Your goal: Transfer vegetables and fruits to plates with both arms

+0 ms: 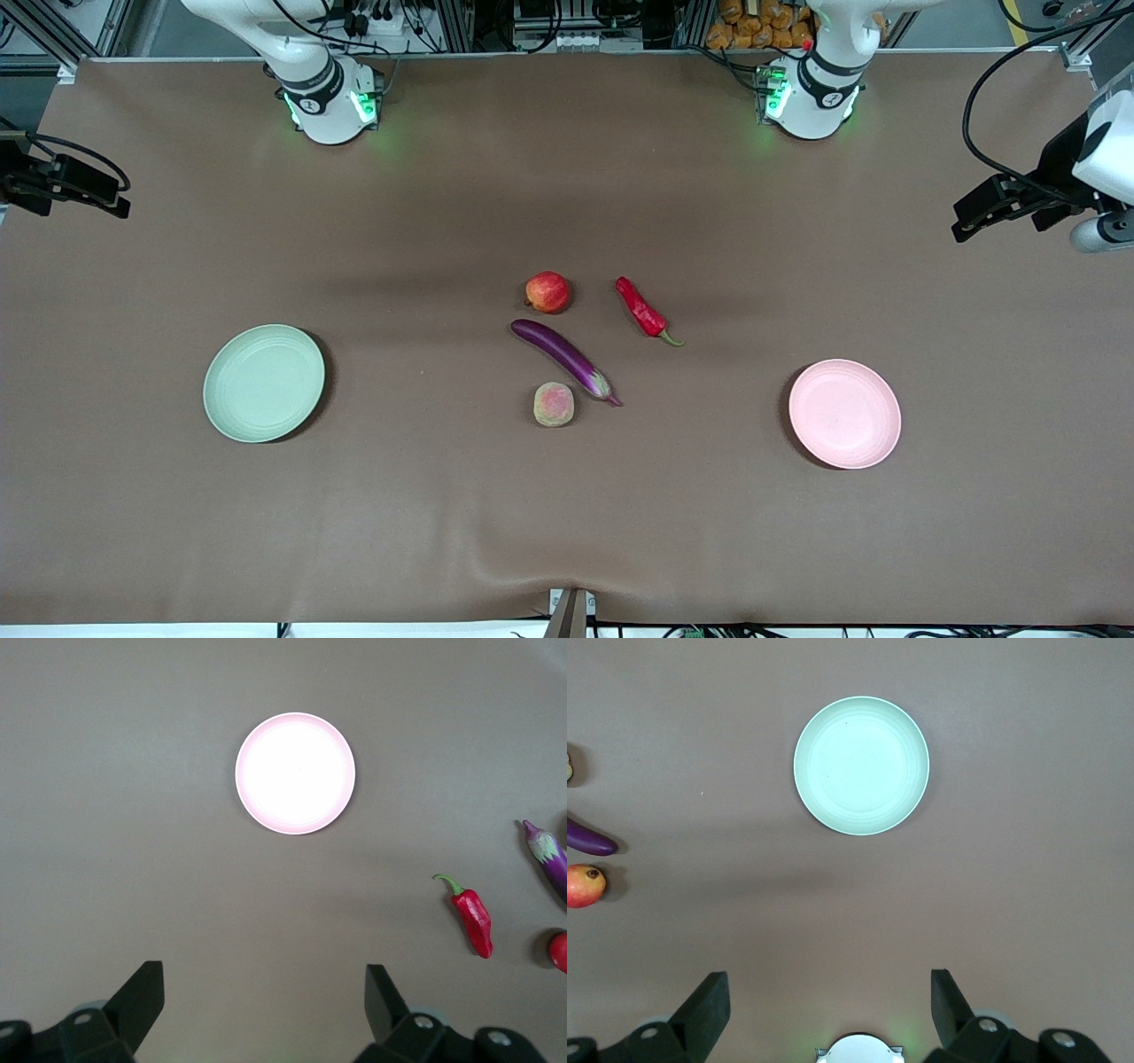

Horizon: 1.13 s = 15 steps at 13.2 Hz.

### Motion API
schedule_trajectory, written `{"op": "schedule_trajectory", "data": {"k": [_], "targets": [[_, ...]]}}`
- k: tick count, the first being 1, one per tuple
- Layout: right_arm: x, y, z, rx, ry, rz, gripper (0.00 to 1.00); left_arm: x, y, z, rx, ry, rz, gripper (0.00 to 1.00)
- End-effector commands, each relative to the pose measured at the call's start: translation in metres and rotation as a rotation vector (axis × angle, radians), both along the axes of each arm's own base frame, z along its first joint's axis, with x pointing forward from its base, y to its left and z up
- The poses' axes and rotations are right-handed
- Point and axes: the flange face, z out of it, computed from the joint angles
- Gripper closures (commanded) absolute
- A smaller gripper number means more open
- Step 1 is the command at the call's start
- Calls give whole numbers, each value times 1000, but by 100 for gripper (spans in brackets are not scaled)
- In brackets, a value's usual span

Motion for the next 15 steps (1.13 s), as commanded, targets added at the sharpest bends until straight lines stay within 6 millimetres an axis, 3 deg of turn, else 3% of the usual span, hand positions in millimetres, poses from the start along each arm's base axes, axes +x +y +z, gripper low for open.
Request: {"op": "schedule_trajectory", "data": {"k": [1, 5, 9, 11, 13, 15], "targets": [[-1, -5, 1, -15, -4, 14, 0, -5, 2, 6, 6, 15, -15, 0], [-1, -4, 0, -24, 1, 15, 0, 0, 6, 10, 6, 8, -6, 0], [-2, -4, -2, -23, 10, 9, 0, 6, -1, -6, -9, 40, -1, 0], [-1, -4, -6, -18, 19, 6, 0, 17, -27, -45, -14, 104, 10, 0], [0, -2, -14, -8, 35, 9, 0, 32, -70, -88, -24, 121, 68, 0], [1, 0, -21, -4, 49, 8, 0, 34, -122, -137, -20, 128, 145, 0]]}}
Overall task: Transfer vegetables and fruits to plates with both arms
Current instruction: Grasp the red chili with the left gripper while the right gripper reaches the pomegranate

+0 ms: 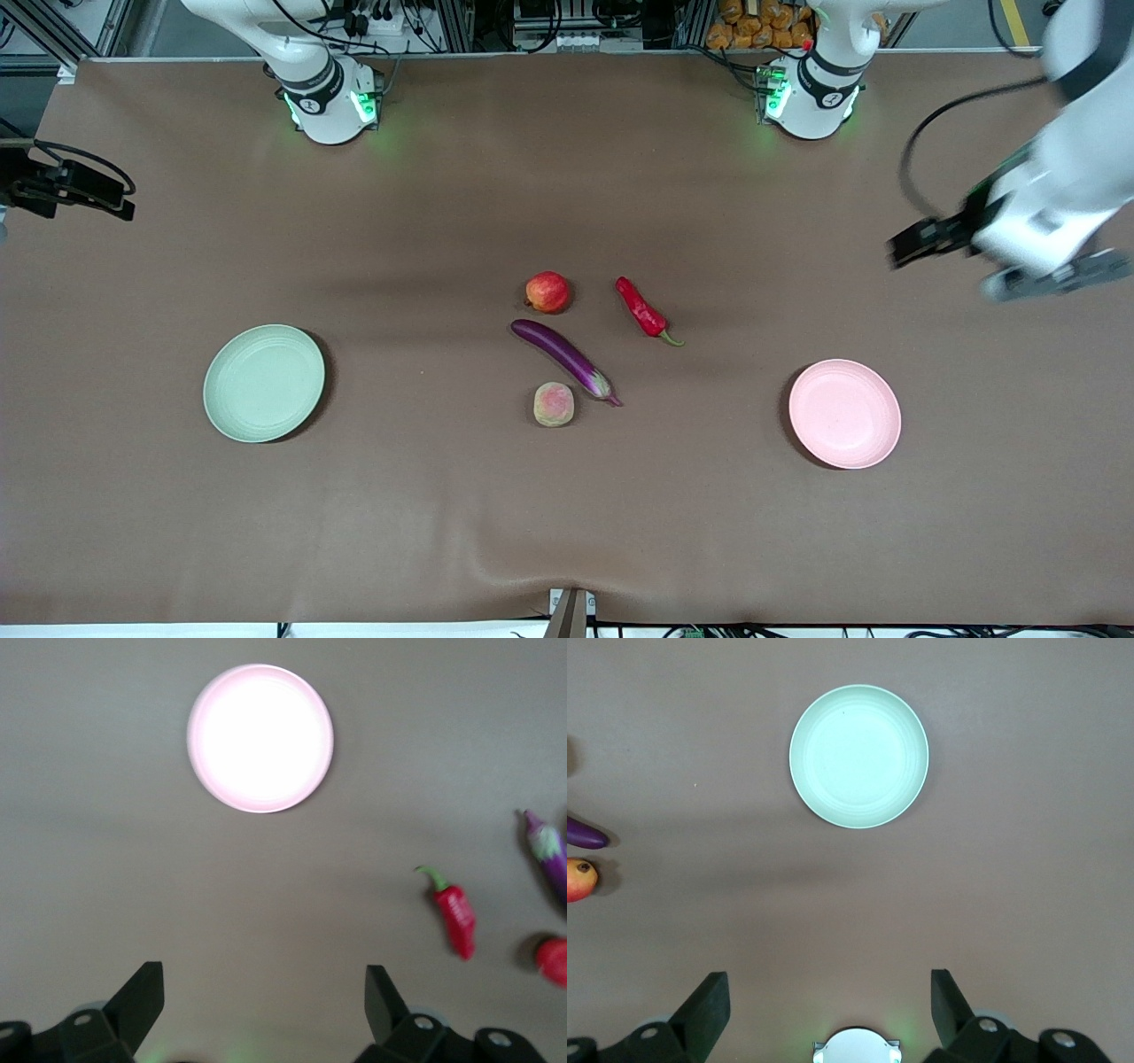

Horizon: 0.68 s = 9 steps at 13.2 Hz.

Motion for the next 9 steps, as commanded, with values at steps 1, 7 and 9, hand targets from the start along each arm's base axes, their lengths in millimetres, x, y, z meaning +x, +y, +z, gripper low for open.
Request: {"op": "schedule_trajectory", "data": {"k": [1, 7, 9], "targets": [[-2, -1, -12, 3, 27, 1, 0, -1, -69, -70, 2, 36, 106, 0], [-5, -10, -56, 187, 122, -58, 0, -46, -198, -234, 1, 5, 321, 0], [4, -13, -80, 265, 165, -97, 0, -60, -236, -269, -17, -3, 390, 0]]}}
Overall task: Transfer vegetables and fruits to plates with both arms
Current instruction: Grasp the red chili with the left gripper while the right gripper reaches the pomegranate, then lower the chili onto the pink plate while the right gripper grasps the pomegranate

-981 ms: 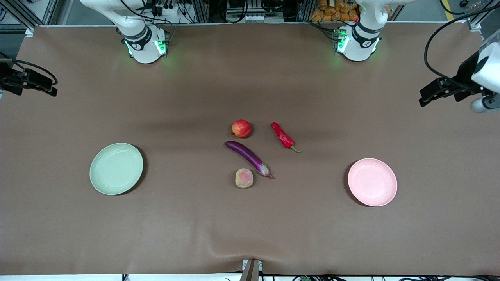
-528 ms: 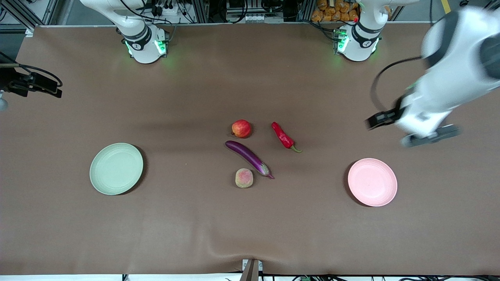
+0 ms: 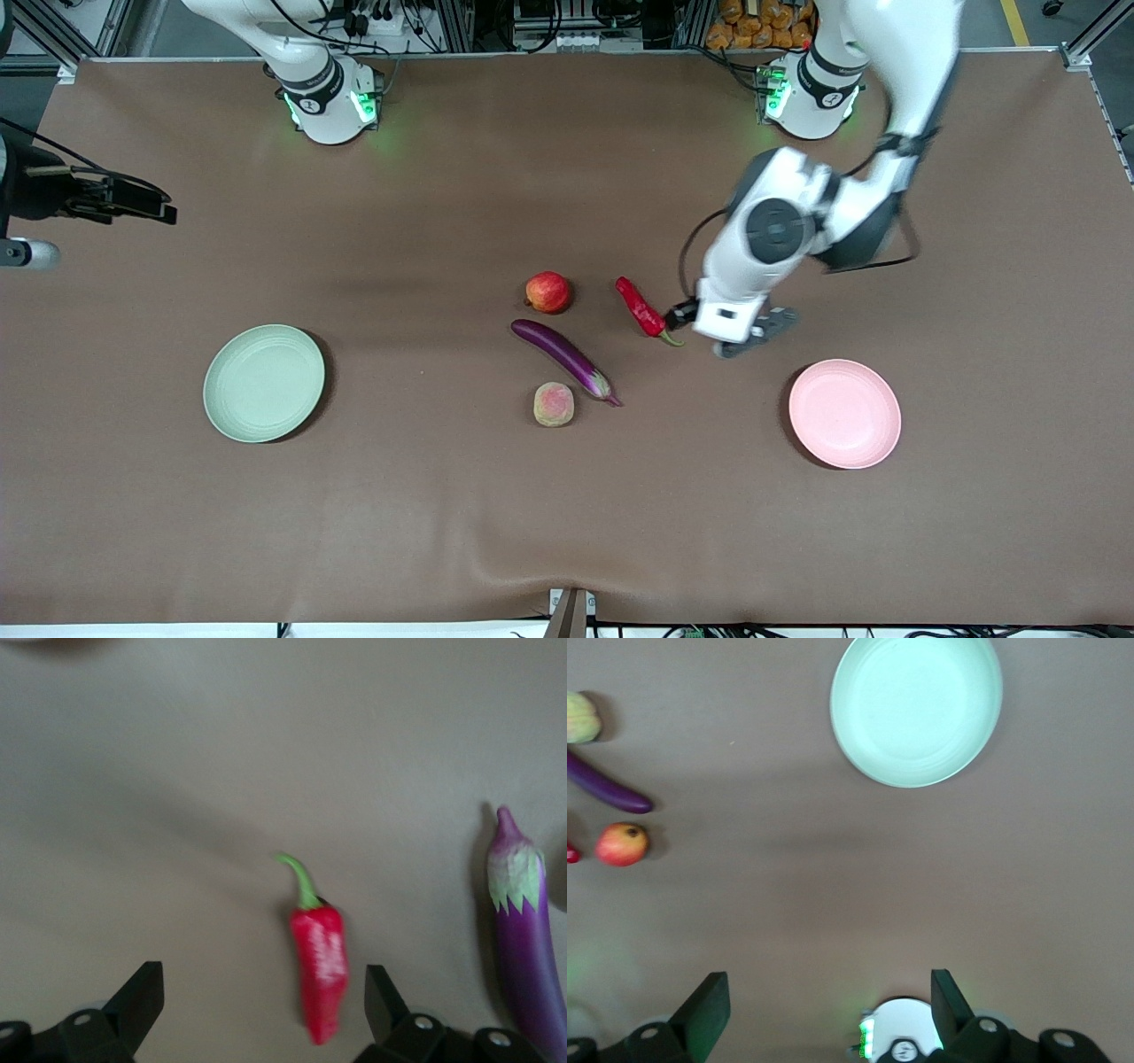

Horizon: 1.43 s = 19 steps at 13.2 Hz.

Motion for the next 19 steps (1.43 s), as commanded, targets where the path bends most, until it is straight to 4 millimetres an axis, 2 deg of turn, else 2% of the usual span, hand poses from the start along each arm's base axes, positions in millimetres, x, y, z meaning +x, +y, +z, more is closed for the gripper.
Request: {"op": "schedule_trajectory", "data": {"k": [1, 2, 4, 6, 9, 10, 11, 12, 13, 14, 15, 16, 19], "targets": [[13, -6, -37, 110, 72, -72, 0, -13, -36, -41, -17, -19, 70, 0], [20, -4, -52, 135, 101, -96, 0, -15, -42, -56, -26, -23, 72, 1], [33, 10, -83, 189, 178, -181, 0, -21, -53, -84, -36, -29, 75, 11], [45, 20, -117, 245, 285, -298, 0, -21, -53, -97, -33, -22, 78, 17], [53, 61, -162, 265, 427, -374, 0, -23, -51, -101, -25, -16, 74, 29], [54, 76, -175, 267, 460, -389, 0, -23, -50, -102, -22, -14, 75, 39], [55, 88, -195, 265, 483, -404, 0, -23, -51, -103, -22, -13, 74, 61], [51, 101, -216, 268, 497, -415, 0, -22, -51, -102, -24, -15, 74, 95], [47, 115, -234, 283, 497, -438, 0, -21, -51, -102, -24, -17, 74, 100], [42, 132, -251, 288, 483, -459, 0, -18, -47, -96, -20, -19, 68, 100], [38, 150, -262, 285, 462, -465, 0, -10, -36, -81, 0, -31, 62, 100], [36, 170, -269, 271, 429, -459, 0, 1, -19, -58, 46, -38, 54, 100], [31, 211, -294, 255, 346, -477, 0, 53, 42, 8, 112, -46, 31, 100]]}}
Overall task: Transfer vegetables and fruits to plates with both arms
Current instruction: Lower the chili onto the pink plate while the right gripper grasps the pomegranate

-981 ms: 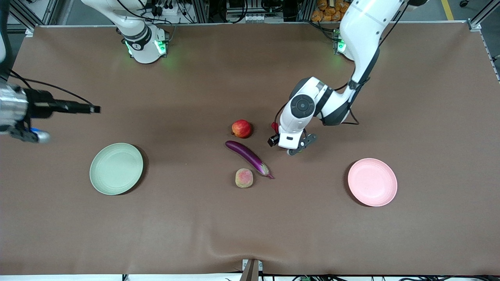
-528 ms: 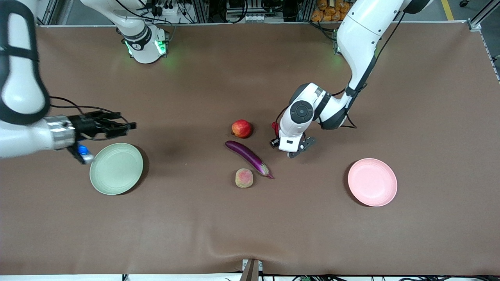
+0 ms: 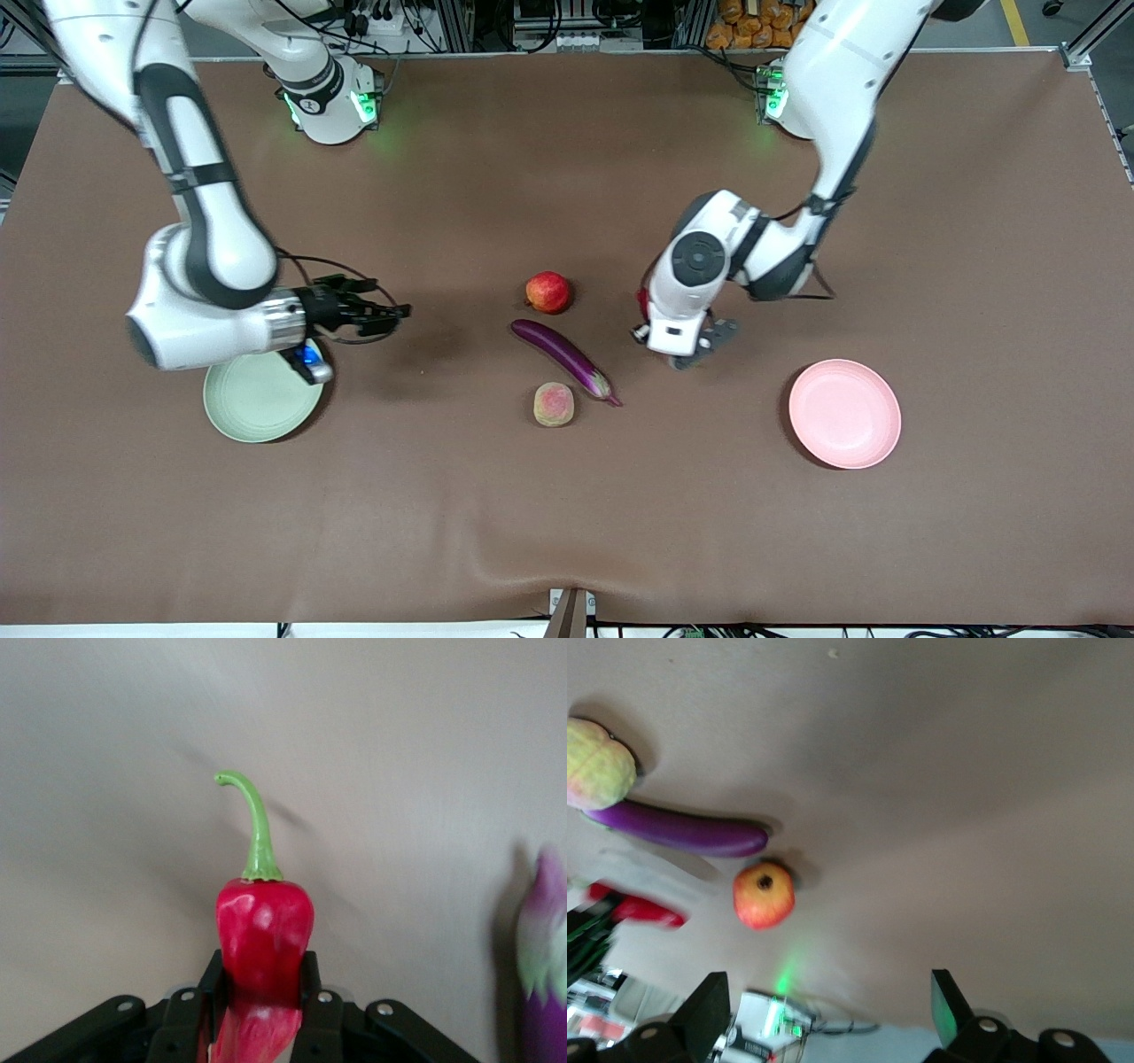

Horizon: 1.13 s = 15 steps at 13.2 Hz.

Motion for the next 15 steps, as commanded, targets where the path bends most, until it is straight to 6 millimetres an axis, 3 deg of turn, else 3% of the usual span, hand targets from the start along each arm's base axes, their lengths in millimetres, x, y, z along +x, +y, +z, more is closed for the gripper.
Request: {"op": "schedule_trajectory", "data": {"k": [1, 2, 4, 6, 8, 12, 15], "targets": [[-7, 34, -17, -7, -39, -46, 0, 44, 66, 64, 41, 3, -41, 100], [-9, 50, -24, -5, -55, -54, 0, 62, 95, 74, 37, 2, -54, 100], [-14, 74, -39, 13, -47, -74, 0, 86, 155, 73, 27, 10, -105, 100], [-27, 109, -53, 34, -35, -84, 0, 110, 211, 54, 29, 16, -134, 100], [-38, 136, -67, 19, -57, -94, 0, 132, 253, 37, 25, 8, -119, 100], [-61, 176, -88, 2, -75, -96, 0, 160, 267, 16, 16, -41, -118, 100], [-84, 200, -106, -39, -104, -88, 0, 167, 285, -9, 52, -74, -119, 100]]}}
